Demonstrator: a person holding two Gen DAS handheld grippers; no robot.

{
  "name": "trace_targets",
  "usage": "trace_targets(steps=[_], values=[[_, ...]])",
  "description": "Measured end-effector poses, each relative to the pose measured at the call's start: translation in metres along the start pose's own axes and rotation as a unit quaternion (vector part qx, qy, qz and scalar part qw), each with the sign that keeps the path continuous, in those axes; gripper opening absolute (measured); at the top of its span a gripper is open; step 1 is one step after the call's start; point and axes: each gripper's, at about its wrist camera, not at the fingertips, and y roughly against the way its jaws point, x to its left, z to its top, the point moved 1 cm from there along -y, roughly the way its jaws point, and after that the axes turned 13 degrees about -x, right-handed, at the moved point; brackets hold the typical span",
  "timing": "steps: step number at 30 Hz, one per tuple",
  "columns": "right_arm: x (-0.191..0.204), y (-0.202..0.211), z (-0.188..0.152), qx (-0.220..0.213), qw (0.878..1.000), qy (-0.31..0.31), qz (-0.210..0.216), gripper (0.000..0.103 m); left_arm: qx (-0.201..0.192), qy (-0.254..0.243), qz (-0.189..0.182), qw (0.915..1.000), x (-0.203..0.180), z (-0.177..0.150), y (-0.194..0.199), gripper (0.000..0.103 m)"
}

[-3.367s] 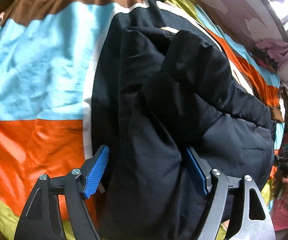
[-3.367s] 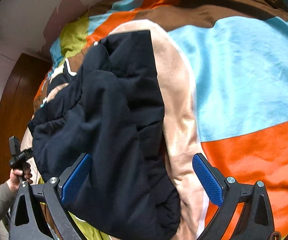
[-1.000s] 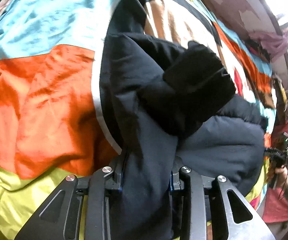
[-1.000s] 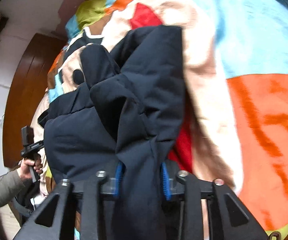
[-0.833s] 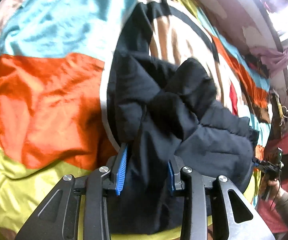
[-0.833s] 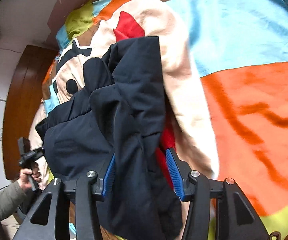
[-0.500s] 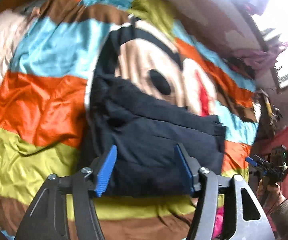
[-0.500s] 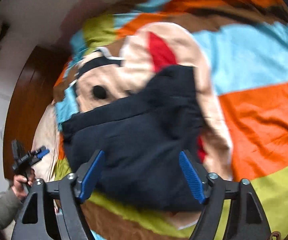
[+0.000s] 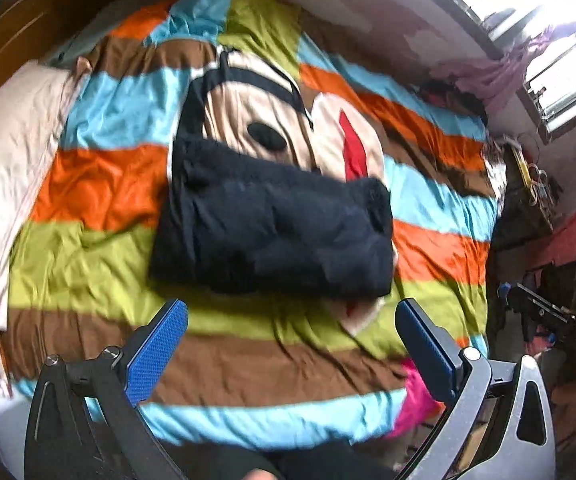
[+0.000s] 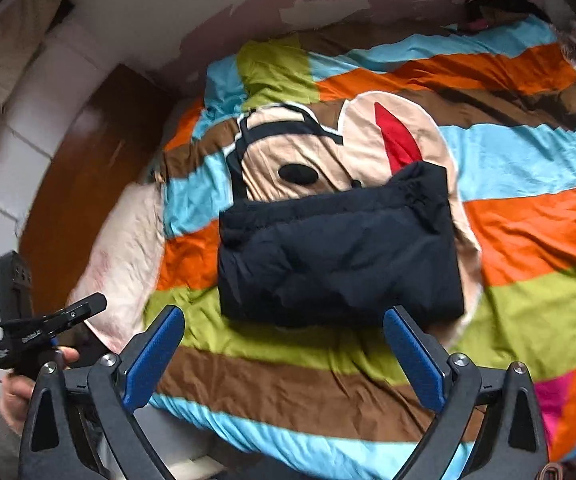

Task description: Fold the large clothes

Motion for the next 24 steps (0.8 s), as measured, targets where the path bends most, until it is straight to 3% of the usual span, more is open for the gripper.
trace_targets(steps=[6,13,18,24], values=[[0.012,0.029,-0.023,0.010,0.999,0.040,-0.024,0.101,0.036,-0.027,0.005,0.9990,-0.030,-0.039,0.011,0.102],[0.018,0.046,-0.031,0.011,0.999,0.040,-0.036,0.101,0.021,-0.061,0.011,0.9979,-0.052,-0.046,0.025,0.102],[0.023,0.043,-0.032,0.025,0.998,0.045,-0.040,0.101,0.004,-0.100,0.034,0.9944,-0.061,-0.043,0.029,0.102],[0.032,0.035,-0.034,0.035,0.998,0.046,-0.040,0.101,-0.010,-0.103,0.040,0.9939,-0.058,-0.035,0.032,0.102]])
